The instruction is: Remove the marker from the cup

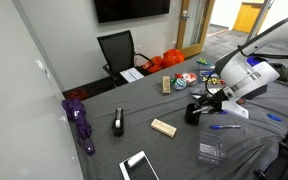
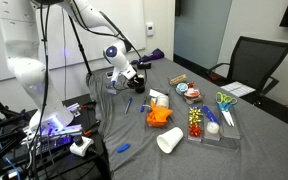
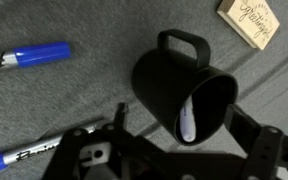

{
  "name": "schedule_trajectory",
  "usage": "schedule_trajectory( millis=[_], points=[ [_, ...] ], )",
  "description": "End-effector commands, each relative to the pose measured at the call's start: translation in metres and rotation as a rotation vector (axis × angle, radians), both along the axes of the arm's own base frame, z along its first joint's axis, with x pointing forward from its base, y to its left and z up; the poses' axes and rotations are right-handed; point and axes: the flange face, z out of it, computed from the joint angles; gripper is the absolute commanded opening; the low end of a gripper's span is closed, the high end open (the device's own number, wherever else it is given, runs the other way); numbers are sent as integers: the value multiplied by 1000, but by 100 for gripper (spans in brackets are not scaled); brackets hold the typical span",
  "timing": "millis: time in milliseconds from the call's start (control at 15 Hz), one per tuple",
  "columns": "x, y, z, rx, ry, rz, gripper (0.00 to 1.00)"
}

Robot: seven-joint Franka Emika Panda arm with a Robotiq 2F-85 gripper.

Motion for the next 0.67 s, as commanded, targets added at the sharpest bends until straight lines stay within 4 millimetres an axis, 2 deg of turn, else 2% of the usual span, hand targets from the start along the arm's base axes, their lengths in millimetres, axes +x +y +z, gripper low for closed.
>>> schedule_trajectory(
  millis=[0, 67, 600],
  points=[
    [-4, -1, 11, 2, -15, 2, 100],
    [0, 0, 1, 0, -2, -1, 100],
    [0, -1, 3, 10, -10, -1, 100]
  ],
)
